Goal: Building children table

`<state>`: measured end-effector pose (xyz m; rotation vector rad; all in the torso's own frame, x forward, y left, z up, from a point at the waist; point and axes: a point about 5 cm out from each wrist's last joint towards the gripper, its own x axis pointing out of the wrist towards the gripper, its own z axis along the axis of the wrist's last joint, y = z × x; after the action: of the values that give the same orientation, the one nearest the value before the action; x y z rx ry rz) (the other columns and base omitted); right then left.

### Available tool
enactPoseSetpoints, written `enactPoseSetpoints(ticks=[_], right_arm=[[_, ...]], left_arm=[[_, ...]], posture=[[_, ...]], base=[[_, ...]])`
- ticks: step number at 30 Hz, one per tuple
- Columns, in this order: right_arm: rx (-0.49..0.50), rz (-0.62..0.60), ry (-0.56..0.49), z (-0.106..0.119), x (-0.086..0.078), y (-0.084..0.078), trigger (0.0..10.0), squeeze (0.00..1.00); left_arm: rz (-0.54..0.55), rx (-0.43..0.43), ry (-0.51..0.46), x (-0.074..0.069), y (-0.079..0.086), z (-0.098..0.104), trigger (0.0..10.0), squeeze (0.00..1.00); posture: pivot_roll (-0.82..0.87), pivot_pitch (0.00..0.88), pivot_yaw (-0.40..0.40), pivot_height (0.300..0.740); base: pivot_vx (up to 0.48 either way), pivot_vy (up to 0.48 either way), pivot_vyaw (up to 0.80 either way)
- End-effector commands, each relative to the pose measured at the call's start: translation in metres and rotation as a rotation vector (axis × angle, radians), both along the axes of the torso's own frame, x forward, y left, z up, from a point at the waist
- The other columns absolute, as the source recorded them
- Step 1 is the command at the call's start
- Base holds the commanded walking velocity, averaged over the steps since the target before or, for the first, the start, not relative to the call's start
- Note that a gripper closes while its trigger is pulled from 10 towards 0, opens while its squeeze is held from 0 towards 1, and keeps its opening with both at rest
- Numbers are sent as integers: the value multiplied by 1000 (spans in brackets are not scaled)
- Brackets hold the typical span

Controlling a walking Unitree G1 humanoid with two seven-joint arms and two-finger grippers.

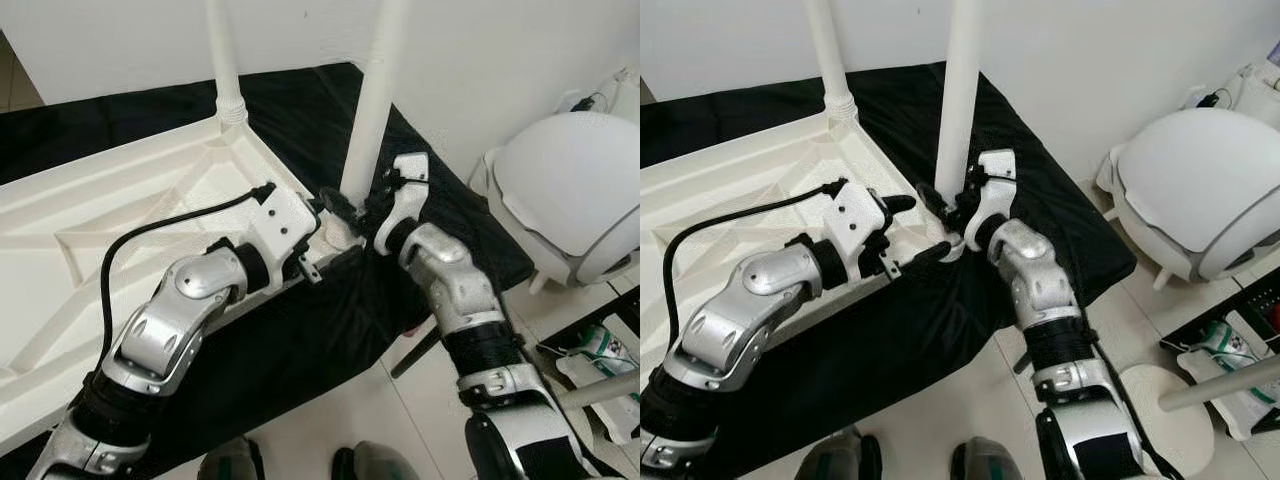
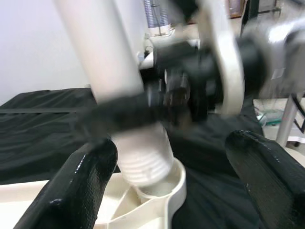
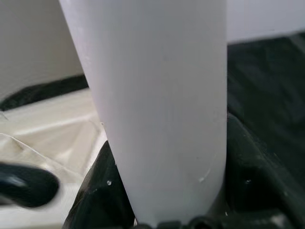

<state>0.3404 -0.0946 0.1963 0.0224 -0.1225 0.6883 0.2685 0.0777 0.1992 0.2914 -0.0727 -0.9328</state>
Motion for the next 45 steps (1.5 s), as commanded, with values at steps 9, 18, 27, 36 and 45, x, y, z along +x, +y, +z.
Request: enactPoseSetpoints(ticks=[9, 18, 27, 36, 45], right_arm=[[46, -12, -127, 36, 1, -15, 10000, 0], [-220, -113, -66, 7, 13, -65, 10000, 0], [-283, -20, -58, -3, 6, -61, 10000, 0], [-272, 39, -85, 0, 10, -48, 10000, 0], [-281, 75, -115, 2, 12, -39, 10000, 0]], left_arm=[[-21, -19, -16, 6, 0, 6, 10000, 0], [-2, -218, 21, 20, 15, 32, 10000, 1000], [-26, -310, 48, 28, 5, 50, 10000, 0], [-202, -444, 100, 23, -29, 74, 10000, 0], [-127, -405, 79, 39, -52, 80, 10000, 0]], posture=[[-20, 11, -23, 740], [-15, 6, -31, 740], [-10, 0, -36, 740], [-13, 0, -29, 740], [-20, 0, -26, 740]], base=[[0, 0, 0], [0, 0, 0], [0, 0, 0], [0, 0, 0], [0, 0, 0]])
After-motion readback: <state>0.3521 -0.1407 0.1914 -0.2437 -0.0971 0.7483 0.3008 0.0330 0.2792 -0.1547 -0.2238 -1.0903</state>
